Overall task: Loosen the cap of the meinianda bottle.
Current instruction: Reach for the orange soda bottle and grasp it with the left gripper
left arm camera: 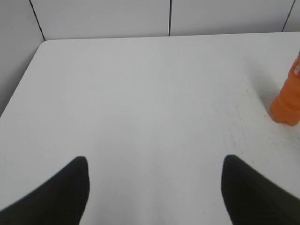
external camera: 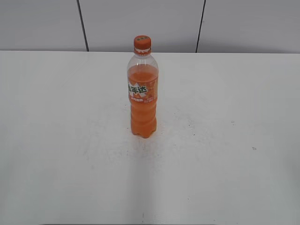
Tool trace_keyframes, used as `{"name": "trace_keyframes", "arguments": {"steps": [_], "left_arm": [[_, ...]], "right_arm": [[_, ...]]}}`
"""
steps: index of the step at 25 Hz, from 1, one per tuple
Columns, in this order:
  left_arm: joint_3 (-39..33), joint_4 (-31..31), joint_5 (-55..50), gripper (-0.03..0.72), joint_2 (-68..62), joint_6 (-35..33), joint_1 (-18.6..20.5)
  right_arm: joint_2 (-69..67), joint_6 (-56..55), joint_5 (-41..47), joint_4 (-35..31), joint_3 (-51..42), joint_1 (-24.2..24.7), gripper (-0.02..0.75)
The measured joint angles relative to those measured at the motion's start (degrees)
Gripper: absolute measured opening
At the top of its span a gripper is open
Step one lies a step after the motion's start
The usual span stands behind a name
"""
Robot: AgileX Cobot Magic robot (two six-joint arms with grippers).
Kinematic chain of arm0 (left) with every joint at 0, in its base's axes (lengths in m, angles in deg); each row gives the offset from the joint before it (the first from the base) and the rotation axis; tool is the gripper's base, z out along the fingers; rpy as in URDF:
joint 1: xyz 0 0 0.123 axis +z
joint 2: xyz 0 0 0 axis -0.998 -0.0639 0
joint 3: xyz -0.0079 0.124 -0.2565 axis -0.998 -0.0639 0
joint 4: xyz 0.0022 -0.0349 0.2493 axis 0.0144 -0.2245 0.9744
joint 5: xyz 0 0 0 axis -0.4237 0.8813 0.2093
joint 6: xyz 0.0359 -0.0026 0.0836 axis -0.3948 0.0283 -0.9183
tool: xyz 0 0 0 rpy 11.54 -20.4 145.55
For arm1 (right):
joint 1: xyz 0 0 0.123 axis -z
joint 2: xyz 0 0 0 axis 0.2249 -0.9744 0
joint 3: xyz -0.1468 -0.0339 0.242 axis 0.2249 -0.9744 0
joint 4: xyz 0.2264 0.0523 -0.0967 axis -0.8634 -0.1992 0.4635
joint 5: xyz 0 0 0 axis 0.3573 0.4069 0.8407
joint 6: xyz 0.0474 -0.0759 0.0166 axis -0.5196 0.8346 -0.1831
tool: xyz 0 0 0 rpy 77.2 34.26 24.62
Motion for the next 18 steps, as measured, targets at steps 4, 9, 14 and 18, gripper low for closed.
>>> {"name": "trace_keyframes", "arguments": {"steps": [4, 9, 14, 18], "left_arm": [[0.0, 0.0, 0.0, 0.531, 0.0, 0.0, 0.0], [1.1, 0.0, 1.4, 0.518, -0.5, -0.1, 0.0], [1.8, 0.0, 11.3, 0.509, -6.7, -1.7, 0.0], [1.8, 0.1, 21.4, 0.509, -15.1, -2.0, 0.0]], "right_arm": [[0.0, 0.0, 0.0, 0.0, 0.0, 0.0, 0.503], [0.0, 0.0, 0.0, 0.0, 0.0, 0.0, 0.503], [0.0, 0.0, 0.0, 0.0, 0.0, 0.0, 0.503], [0.0, 0.0, 0.0, 0.0, 0.0, 0.0, 0.503]]}}
